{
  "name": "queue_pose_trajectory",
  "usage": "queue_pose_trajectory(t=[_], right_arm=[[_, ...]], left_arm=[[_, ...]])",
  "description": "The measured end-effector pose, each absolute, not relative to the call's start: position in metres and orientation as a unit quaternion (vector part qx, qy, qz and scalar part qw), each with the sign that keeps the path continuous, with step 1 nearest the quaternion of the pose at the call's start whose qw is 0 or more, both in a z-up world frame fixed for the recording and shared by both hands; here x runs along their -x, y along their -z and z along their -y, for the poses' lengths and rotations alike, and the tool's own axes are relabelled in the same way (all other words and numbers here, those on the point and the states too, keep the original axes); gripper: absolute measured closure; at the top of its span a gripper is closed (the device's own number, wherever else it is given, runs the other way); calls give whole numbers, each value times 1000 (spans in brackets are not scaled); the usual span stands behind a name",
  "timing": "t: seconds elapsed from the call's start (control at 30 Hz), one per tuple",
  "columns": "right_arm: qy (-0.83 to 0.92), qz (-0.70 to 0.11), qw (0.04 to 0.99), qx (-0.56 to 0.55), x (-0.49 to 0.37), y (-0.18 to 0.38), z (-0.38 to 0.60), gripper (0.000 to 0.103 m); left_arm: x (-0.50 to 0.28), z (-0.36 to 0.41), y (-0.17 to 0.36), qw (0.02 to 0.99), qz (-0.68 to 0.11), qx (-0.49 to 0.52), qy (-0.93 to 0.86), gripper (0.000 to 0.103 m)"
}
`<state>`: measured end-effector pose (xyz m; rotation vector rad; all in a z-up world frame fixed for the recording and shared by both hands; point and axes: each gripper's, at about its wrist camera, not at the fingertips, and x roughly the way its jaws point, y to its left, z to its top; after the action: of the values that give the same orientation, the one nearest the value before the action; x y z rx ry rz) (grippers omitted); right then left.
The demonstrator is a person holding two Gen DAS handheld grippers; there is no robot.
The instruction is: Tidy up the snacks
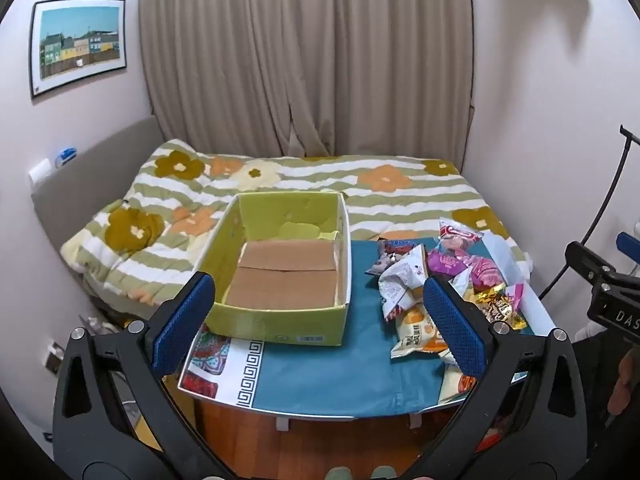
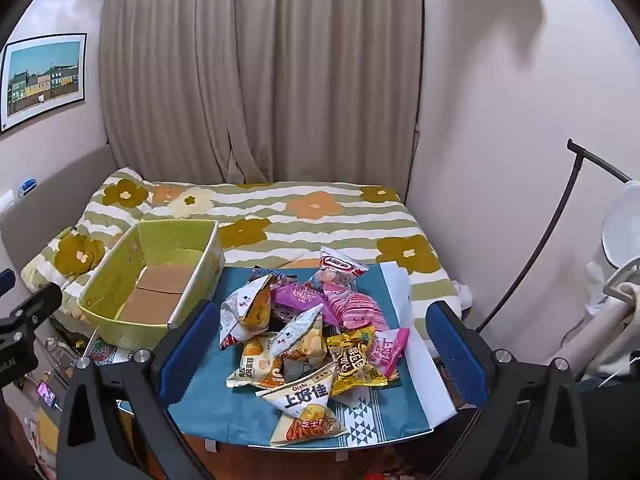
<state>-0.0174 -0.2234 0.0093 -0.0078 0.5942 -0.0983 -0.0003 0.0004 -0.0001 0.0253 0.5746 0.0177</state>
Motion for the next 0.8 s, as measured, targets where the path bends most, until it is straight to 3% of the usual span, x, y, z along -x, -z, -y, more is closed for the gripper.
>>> queue_pose_trajectory(t=[0.8], right_arm=[[50,-298,953,-9,15,-11,217,0]], left_arm=[[-4,-9,2,961,-278,-4,-1,0]])
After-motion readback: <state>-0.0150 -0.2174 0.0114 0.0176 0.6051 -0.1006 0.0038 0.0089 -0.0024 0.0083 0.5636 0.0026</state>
